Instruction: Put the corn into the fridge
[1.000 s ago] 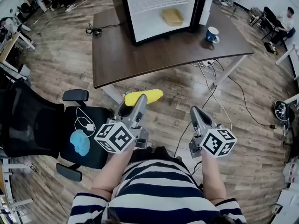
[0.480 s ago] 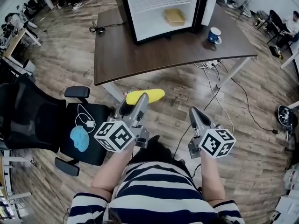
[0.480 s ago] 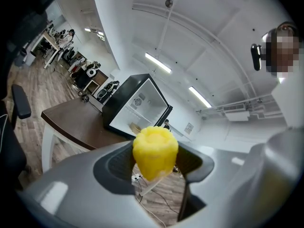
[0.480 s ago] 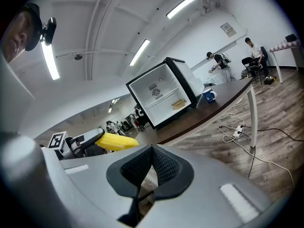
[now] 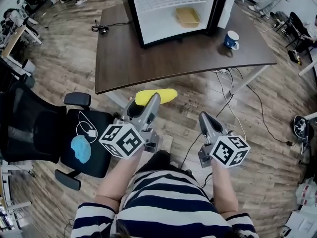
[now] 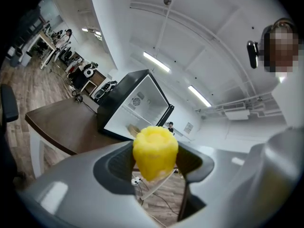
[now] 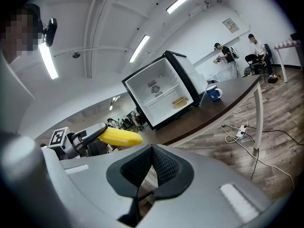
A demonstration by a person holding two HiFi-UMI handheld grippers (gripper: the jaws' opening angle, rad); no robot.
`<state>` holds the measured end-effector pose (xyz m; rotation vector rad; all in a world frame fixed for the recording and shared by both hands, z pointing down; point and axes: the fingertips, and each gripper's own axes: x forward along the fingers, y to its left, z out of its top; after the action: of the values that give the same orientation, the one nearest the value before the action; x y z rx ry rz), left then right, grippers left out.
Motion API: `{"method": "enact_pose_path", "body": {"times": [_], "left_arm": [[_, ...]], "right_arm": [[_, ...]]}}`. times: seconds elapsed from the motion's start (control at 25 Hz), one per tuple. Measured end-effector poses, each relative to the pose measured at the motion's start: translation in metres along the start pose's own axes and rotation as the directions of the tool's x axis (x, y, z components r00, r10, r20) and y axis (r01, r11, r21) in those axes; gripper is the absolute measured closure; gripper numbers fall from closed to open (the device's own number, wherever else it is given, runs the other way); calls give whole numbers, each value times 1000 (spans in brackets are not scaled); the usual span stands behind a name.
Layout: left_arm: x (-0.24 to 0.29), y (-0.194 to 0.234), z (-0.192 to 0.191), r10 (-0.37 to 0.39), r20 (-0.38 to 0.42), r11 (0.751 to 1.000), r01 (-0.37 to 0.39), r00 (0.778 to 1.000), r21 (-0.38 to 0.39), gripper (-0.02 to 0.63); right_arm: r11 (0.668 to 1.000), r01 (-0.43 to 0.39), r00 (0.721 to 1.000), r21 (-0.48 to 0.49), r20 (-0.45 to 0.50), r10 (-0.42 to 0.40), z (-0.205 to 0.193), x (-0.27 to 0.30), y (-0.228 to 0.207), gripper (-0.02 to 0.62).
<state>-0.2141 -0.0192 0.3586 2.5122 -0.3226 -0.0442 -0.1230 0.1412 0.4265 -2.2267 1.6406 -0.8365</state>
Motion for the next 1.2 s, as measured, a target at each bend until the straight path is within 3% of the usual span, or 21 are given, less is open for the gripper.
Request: {"method": "enact_pose_path", "body": {"times": [0.36, 0.8, 1.2], "left_arm": [[73, 28, 24, 10, 29, 1000, -10, 1000, 12, 606], [133, 70, 58, 4, 53, 1000, -5, 999, 27, 606], [183, 48, 93, -24, 115, 997, 16, 993, 70, 606]], "right_arm": [[999, -15, 1000, -36, -22, 14, 48, 69, -18, 604], [999, -20, 999, -50, -46, 18, 74, 138, -30, 604], [992, -75, 996, -105, -64, 68, 124, 178, -47, 604]]}}
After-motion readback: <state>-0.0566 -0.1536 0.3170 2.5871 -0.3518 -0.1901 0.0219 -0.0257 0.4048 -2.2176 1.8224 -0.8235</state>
